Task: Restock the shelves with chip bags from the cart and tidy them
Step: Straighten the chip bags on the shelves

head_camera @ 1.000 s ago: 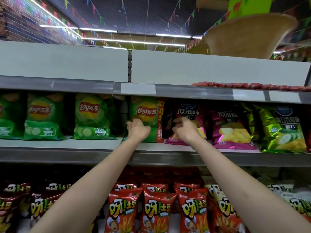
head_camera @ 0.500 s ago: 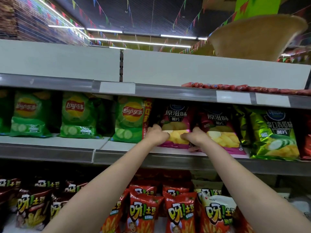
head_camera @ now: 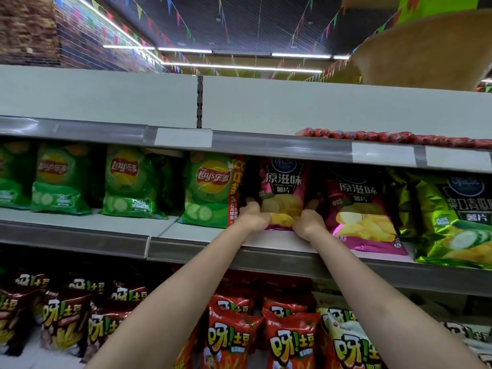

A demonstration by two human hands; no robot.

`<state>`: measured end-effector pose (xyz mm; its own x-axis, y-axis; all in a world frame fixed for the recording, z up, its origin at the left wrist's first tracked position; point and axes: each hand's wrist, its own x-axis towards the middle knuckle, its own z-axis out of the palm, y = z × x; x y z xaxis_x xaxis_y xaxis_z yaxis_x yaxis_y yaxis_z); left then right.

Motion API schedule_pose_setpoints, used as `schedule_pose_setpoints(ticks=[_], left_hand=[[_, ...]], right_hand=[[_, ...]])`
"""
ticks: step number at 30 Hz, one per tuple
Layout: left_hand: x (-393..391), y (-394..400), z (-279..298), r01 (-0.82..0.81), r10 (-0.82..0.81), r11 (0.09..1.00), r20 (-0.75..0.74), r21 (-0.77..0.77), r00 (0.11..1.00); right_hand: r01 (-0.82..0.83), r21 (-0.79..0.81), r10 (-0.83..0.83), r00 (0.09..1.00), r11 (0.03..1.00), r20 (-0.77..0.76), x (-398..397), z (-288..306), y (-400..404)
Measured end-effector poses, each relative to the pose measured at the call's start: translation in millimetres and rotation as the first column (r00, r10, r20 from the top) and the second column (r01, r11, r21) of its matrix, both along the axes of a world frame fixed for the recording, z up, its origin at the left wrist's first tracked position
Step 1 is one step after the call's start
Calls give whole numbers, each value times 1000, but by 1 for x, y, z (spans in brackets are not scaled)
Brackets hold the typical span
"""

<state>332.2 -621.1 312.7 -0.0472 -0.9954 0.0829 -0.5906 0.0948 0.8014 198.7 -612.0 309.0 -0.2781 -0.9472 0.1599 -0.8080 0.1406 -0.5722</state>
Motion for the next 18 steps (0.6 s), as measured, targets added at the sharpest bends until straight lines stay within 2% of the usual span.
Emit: schedule_pose_setpoints(ticks=[4, 8, 13, 16, 18], left_hand=[[-2, -1, 3, -27, 28, 999, -22, 46, 999], [-7, 7, 4, -51, 51, 999, 22, 15, 998], [-23, 26, 16, -116, 128, 984, 87, -132, 988], [-40, 37, 20, -56, 64, 985, 48, -162, 997], [-52, 41, 20, -10, 8, 986, -12, -166, 1000]], right_hand=[[-37, 36, 41, 989, 999, -140, 0, 9, 1], [-47, 43, 53, 986, 998, -157, -4, 23, 10], [-51, -142, 43, 997, 989, -61, -20, 35, 27], [-72, -289, 74, 997, 954, -7, -42, 39, 39], [-52, -322, 54, 999, 945, -1, -62, 41, 48]])
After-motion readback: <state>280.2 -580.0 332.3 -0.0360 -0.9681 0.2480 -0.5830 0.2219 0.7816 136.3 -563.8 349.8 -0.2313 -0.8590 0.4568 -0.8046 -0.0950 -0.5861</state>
